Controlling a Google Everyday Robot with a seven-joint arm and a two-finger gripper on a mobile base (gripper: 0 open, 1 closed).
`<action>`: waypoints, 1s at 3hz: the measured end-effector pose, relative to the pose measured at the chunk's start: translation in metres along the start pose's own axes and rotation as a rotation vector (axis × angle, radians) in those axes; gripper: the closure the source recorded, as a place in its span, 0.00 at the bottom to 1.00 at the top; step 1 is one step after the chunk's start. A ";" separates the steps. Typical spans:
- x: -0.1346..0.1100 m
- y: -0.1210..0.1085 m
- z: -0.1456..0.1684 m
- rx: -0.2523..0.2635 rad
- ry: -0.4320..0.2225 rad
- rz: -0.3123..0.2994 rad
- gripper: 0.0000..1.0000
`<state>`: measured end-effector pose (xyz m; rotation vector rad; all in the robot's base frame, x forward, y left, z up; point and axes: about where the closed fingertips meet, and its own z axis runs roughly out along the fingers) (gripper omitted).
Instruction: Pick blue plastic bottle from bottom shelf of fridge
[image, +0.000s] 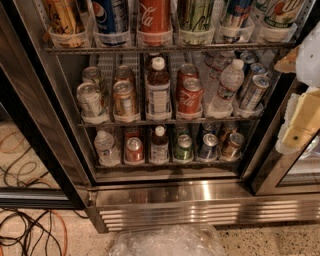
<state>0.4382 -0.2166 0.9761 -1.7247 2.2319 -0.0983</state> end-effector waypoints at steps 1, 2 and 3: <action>-0.002 0.001 0.001 0.008 -0.007 0.001 0.00; -0.003 0.003 0.004 0.014 -0.027 0.003 0.00; -0.006 0.006 0.008 0.024 -0.056 0.008 0.00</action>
Offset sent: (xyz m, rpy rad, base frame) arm -0.0017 0.0057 -0.0114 0.0437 -0.0156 0.0018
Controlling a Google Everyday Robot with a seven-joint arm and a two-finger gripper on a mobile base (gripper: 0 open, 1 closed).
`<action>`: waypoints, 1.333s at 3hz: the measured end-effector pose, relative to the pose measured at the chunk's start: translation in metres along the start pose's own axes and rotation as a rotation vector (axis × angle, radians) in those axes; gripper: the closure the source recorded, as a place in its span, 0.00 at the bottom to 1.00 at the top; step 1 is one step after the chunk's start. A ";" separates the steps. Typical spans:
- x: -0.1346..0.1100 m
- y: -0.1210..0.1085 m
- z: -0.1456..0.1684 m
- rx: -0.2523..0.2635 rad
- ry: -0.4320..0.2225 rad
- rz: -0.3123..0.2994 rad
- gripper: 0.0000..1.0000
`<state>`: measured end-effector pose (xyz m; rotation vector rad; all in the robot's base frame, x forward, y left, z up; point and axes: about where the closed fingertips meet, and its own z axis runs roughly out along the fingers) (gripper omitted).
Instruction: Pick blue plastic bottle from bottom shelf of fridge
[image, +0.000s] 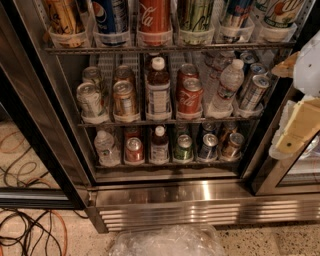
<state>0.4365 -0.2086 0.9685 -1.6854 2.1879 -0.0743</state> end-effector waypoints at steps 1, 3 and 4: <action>-0.002 0.006 0.007 0.018 -0.051 0.009 0.00; -0.007 0.025 0.035 0.082 -0.198 0.085 0.00; -0.007 0.040 0.086 0.127 -0.267 0.099 0.00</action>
Offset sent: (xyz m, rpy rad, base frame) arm -0.0087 0.0194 -0.0405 0.2155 -0.1275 -0.0566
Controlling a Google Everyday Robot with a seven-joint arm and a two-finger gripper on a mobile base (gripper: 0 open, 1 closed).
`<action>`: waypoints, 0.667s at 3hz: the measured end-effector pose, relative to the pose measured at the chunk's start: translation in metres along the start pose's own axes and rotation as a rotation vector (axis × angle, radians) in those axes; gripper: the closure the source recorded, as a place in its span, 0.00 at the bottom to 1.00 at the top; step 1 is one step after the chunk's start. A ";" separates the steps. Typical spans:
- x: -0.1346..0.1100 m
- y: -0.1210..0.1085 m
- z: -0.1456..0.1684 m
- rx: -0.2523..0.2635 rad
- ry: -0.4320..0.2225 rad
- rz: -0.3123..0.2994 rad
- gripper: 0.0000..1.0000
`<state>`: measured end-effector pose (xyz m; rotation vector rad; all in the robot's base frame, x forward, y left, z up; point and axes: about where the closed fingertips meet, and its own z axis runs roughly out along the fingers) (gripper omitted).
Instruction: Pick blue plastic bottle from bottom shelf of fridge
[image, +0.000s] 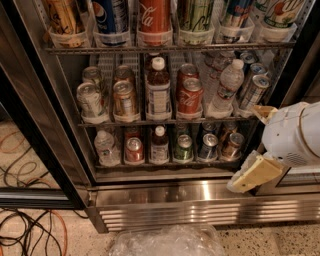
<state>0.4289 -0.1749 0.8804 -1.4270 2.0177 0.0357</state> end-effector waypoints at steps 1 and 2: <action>-0.003 0.000 0.004 0.000 0.000 0.001 0.00; -0.010 -0.003 0.013 0.004 -0.023 0.019 0.00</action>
Offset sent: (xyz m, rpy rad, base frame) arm 0.0214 0.0185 -0.0076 0.0651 -0.0147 -0.0258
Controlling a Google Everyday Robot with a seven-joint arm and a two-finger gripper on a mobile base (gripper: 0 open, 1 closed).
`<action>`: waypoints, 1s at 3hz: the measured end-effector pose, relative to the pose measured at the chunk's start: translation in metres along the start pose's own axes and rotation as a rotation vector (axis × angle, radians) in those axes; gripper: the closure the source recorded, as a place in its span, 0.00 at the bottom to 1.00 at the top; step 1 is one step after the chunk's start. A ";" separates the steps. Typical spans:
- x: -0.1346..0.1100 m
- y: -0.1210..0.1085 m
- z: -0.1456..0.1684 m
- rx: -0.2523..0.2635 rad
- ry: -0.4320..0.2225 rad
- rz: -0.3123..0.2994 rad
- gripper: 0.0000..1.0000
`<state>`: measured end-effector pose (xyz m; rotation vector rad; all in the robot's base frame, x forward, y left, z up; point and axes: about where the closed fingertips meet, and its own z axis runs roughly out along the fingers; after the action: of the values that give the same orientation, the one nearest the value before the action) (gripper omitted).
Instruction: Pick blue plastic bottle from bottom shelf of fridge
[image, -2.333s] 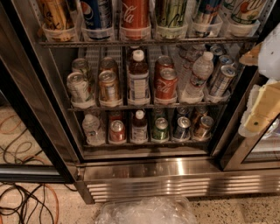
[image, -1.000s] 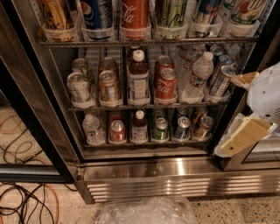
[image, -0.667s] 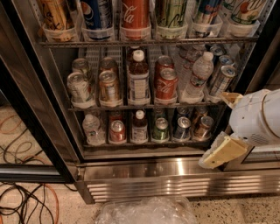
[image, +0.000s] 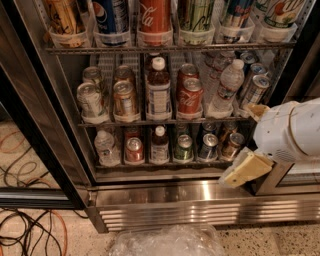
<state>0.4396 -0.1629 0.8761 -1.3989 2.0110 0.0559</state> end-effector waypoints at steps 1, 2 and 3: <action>-0.004 -0.001 0.011 0.024 -0.056 0.031 0.00; -0.006 0.004 0.025 0.060 -0.129 0.070 0.00; -0.003 0.012 0.039 0.097 -0.184 0.099 0.00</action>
Offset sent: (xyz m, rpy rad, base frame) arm 0.0157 0.0236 -0.0304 0.2362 -0.1379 -0.0869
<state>0.4488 -0.1402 0.8437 -1.1889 1.9034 0.1243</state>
